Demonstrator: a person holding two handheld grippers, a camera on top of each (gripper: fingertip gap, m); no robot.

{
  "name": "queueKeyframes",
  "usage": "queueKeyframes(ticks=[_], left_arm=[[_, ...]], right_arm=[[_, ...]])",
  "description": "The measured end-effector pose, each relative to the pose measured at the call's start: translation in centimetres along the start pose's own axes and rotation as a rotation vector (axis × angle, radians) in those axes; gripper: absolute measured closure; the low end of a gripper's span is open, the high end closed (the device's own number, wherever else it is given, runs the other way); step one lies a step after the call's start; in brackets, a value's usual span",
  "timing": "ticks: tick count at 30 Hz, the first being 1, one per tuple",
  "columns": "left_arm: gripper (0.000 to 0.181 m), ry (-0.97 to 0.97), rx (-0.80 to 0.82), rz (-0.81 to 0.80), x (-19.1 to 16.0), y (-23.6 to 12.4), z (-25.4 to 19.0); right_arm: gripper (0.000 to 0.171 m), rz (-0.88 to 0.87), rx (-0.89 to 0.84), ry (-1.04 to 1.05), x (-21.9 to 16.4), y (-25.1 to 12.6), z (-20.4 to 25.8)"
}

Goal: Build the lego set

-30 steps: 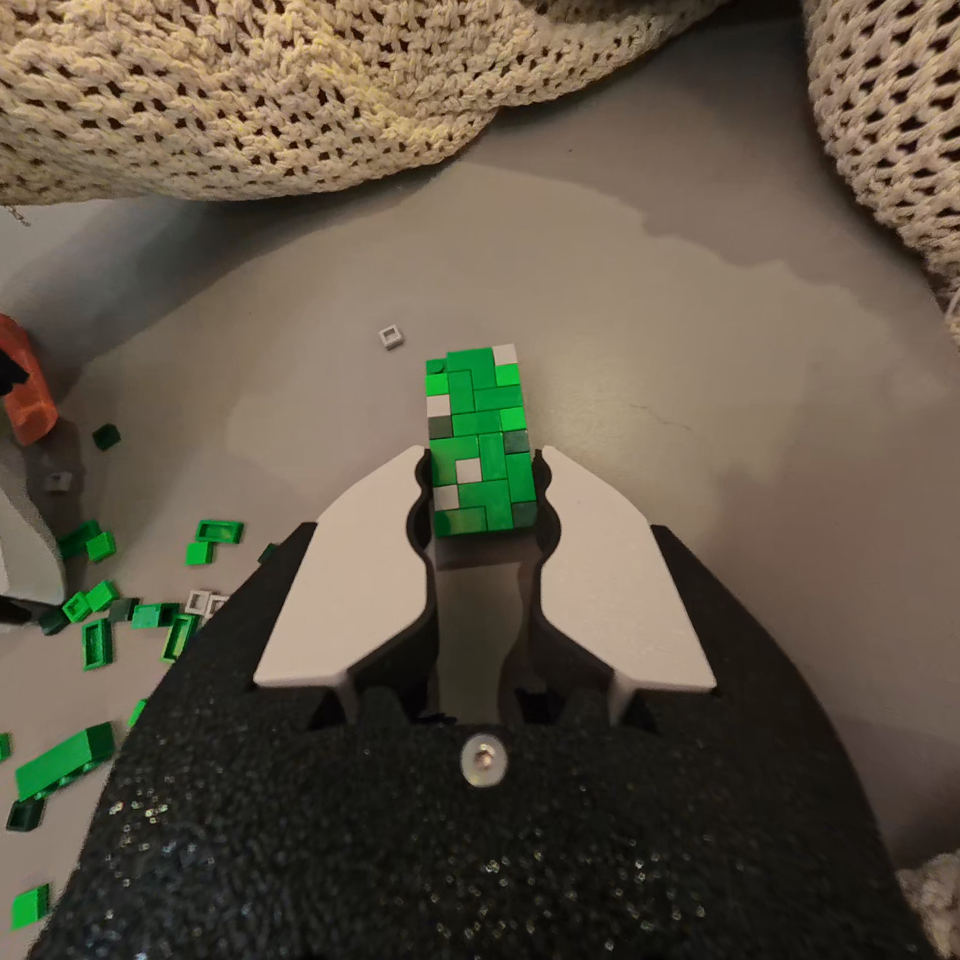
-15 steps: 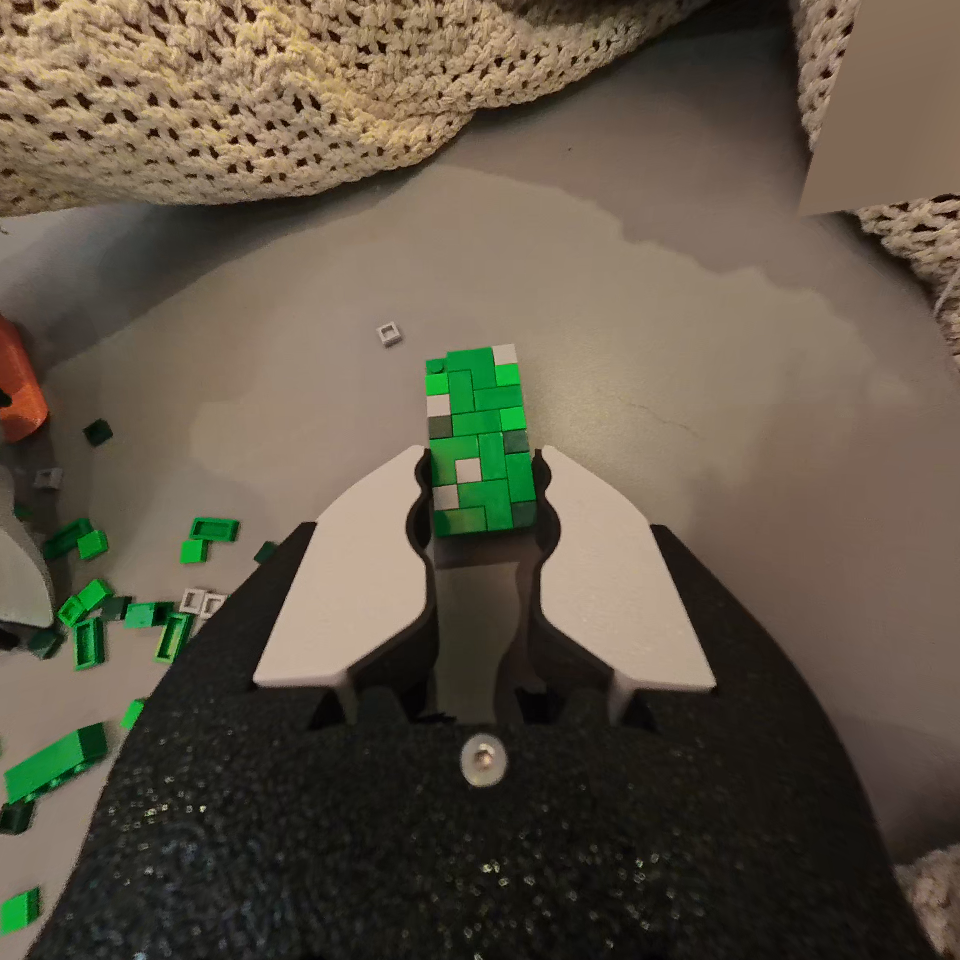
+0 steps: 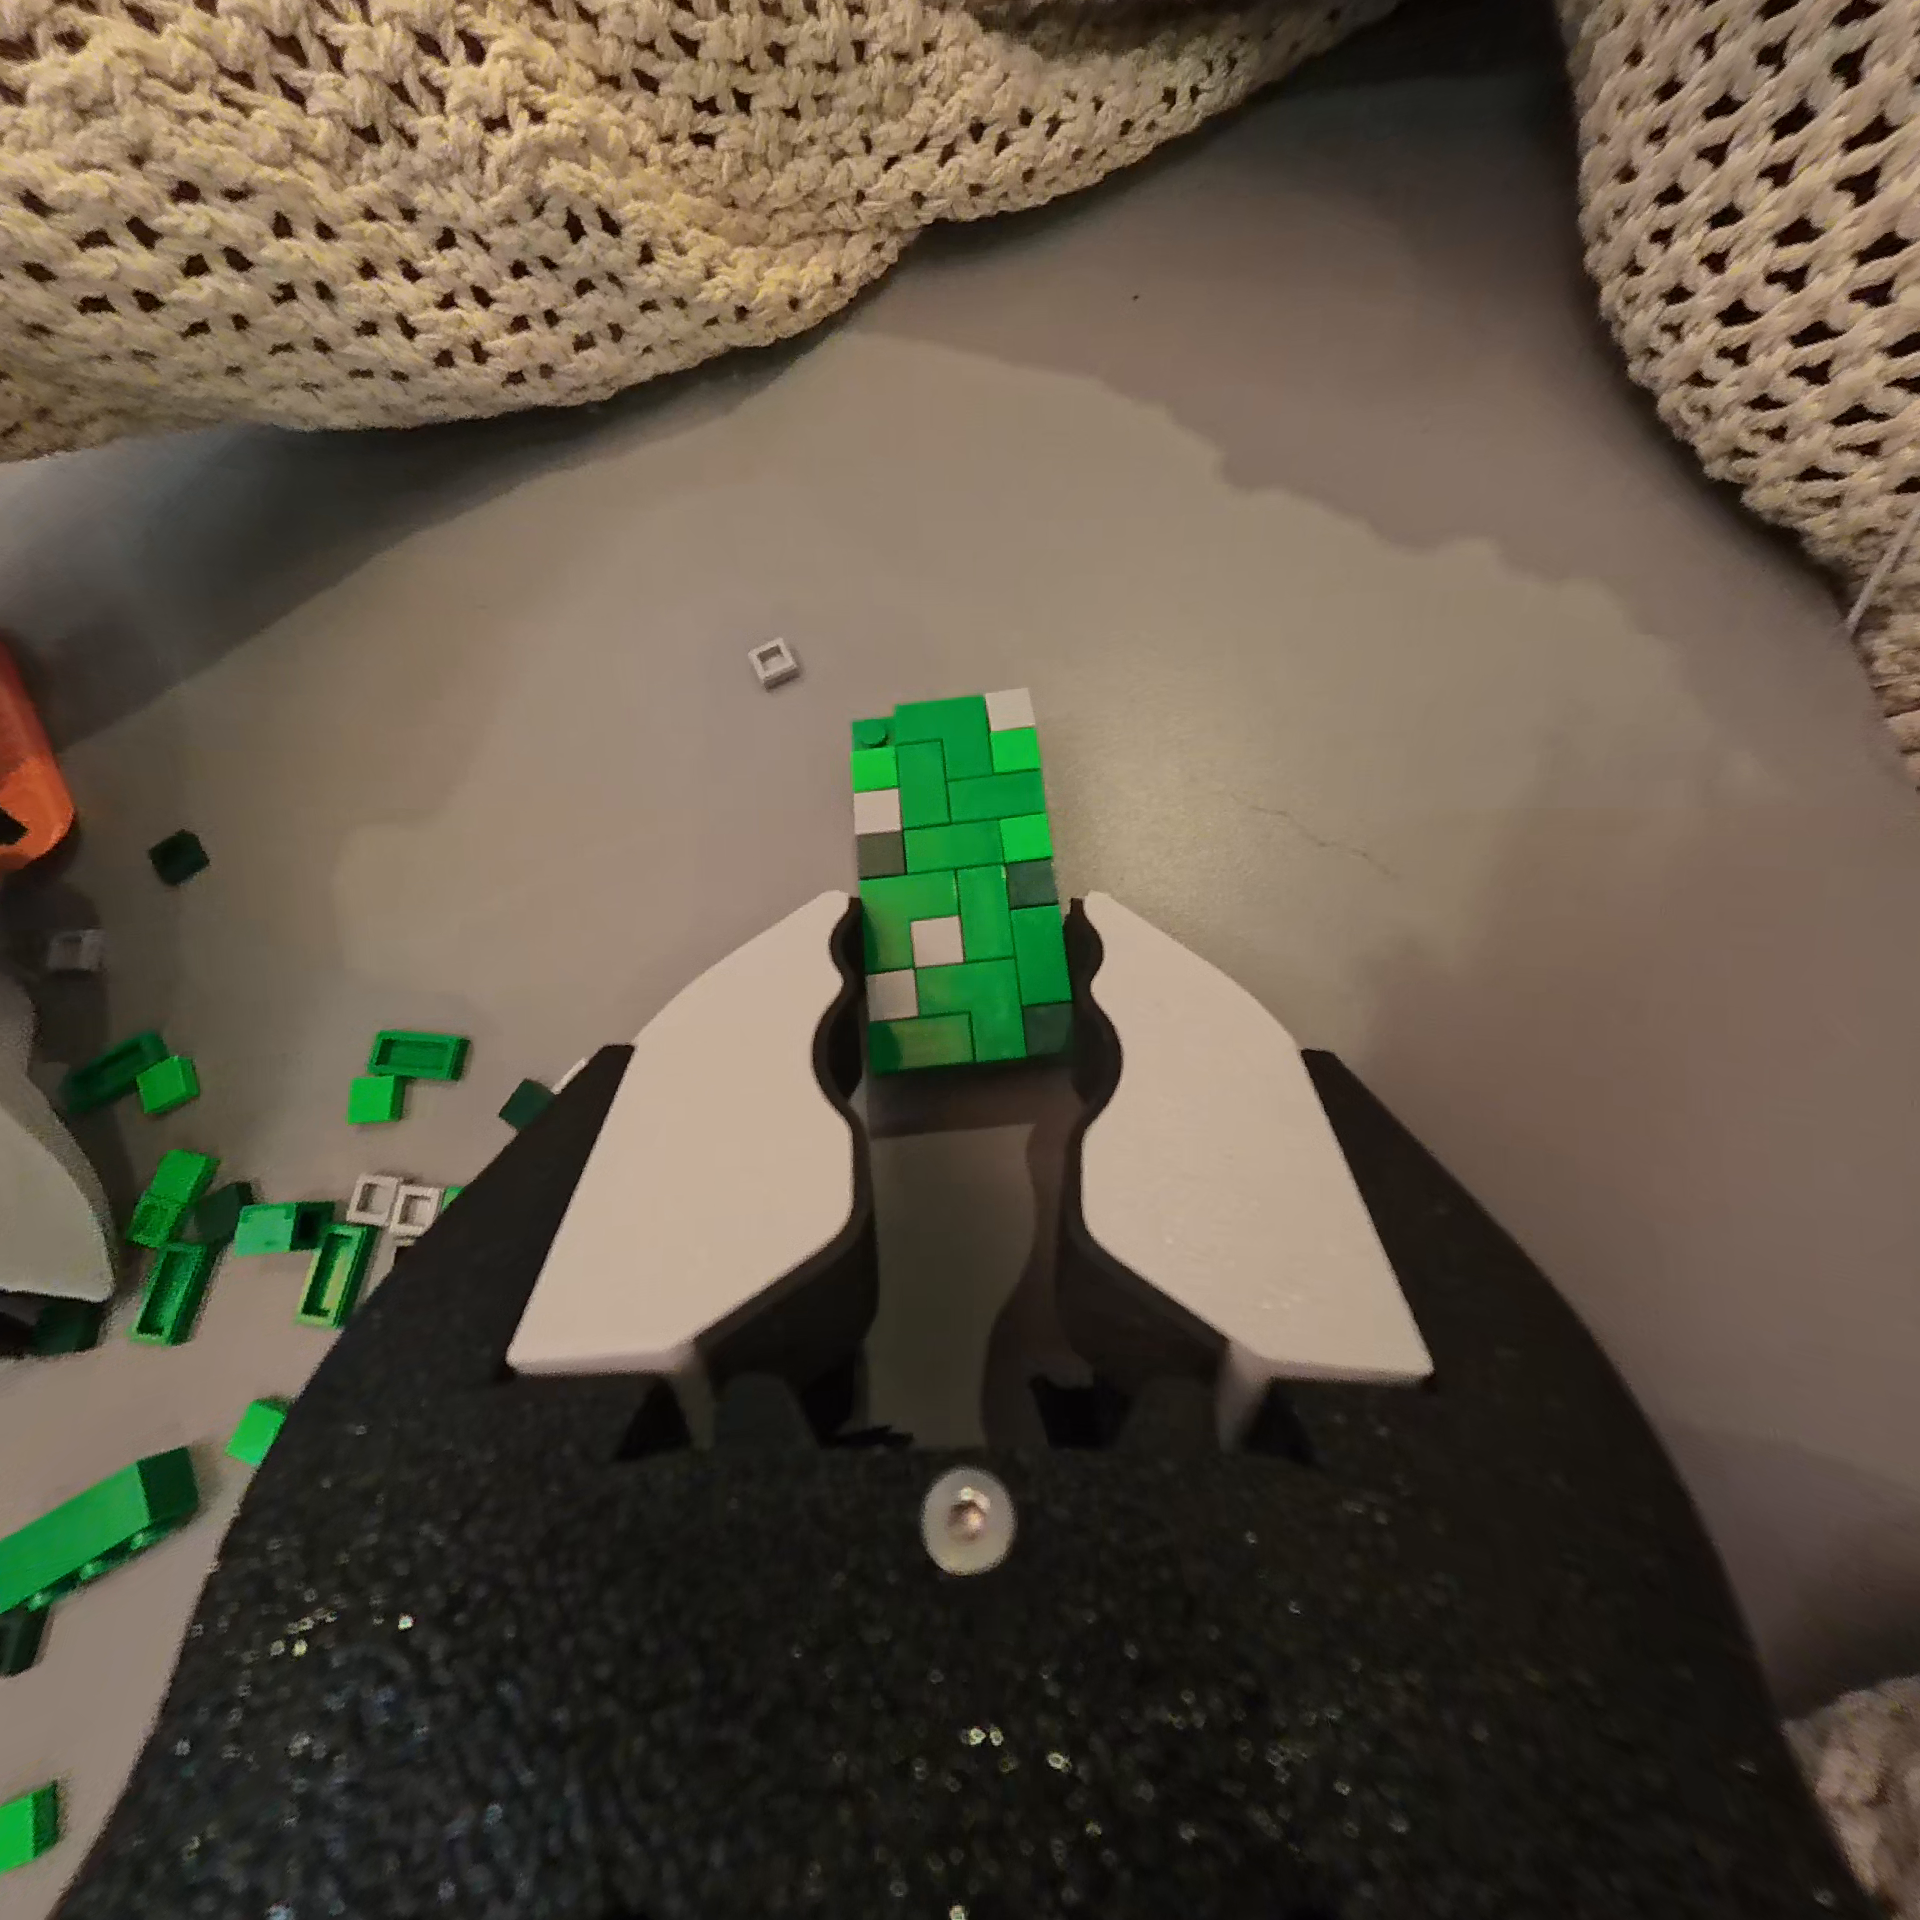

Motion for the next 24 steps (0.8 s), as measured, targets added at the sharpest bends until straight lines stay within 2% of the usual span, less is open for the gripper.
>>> queueKeyframes(ticks=[4, 10, 13, 18, 24], left_arm=[[0.145, -0.002, -0.002, 0.0, 0.0, 0.0, 0.0], [0.145, -0.012, 0.028, -0.001, 0.0, 0.0, 0.1], [0.145, -0.012, 0.025, -0.001, 0.0, 0.0, 0.1], [0.145, -0.008, 0.033, -0.002, -0.2, -0.1, 0.1], [0.145, -0.025, 0.027, 0.0, -0.5, -0.2, 0.4]], right_arm=[[0.167, 0.01, -0.01, 0.026, 0.0, 0.0, -0.2], [0.171, -0.086, -0.217, 0.095, 0.0, -2.0, 1.8], [0.169, -0.069, -0.3, 0.177, 0.2, -2.3, 3.1], [0.163, -0.008, -0.311, 0.189, 0.6, -1.1, 2.6], [0.156, 0.014, -0.171, 0.155, 0.9, 0.0, 1.5]])
Point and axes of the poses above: each gripper's, where its closed fingertips meet, y out along the fingers, x out of its top, z = x × y across the jaws, the point moved 8 cm from there along -y, back along the fingers, and after that the axes turned 12 degrees about z, right-handed, at the moved point
